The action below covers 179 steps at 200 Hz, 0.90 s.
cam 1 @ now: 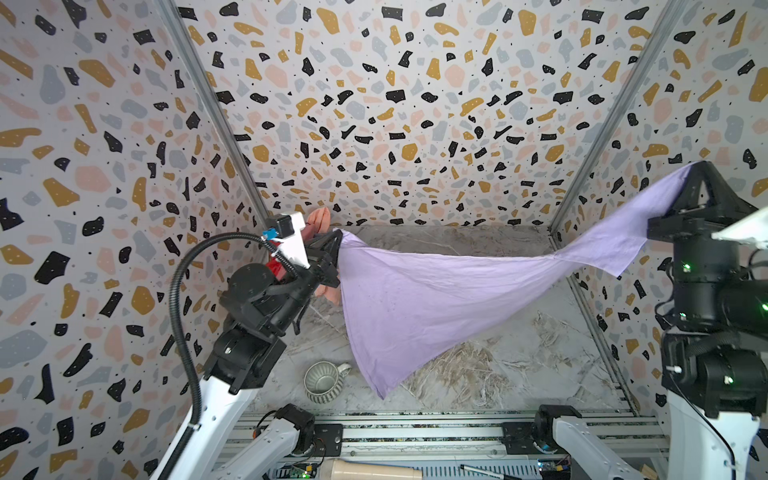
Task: Fold and stack the t-shirts
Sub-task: 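Lift the lavender shirt high with both grippers, stretching it between them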
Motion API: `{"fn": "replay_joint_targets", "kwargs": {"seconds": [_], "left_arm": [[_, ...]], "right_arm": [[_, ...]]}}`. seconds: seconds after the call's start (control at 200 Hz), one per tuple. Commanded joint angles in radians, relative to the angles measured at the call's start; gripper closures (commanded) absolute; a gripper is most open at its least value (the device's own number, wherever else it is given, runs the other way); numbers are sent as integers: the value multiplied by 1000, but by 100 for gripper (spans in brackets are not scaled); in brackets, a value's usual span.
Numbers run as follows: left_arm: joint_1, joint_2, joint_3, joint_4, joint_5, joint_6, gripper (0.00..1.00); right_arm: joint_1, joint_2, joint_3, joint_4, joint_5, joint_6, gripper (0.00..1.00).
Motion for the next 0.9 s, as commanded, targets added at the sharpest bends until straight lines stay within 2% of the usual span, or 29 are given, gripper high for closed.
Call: {"fn": "replay_joint_targets", "kwargs": {"seconds": [0.0,0.155,0.24,0.415,0.476,0.531,0.576,0.646,0.771,0.891], "left_arm": [[8,112,-8,74,-24,8,100],[15,296,83,101,-59,22,100],[32,406,180,116,-58,28,100],[77,594,530,61,-26,52,100],[87,607,623,44,-11,60,100],[90,588,665,44,-15,69,100],[91,558,668,52,-19,79,100],[91,500,623,67,-32,85,100],[91,381,423,103,-24,83,100],[92,304,182,121,2,81,100]], "right_arm": [[-3,132,-37,36,9,-29,100],[-3,298,19,119,-8,-41,100],[-6,424,126,128,-28,-58,100],[-25,688,597,-28,-42,-124,100],[-39,716,727,-67,-35,-137,100],[-46,691,762,-62,-15,-151,100],[-49,640,736,-37,-9,-167,100],[-50,522,610,14,11,-184,100],[-50,277,230,82,30,-163,100],[-50,65,-168,67,66,-54,100]]}}
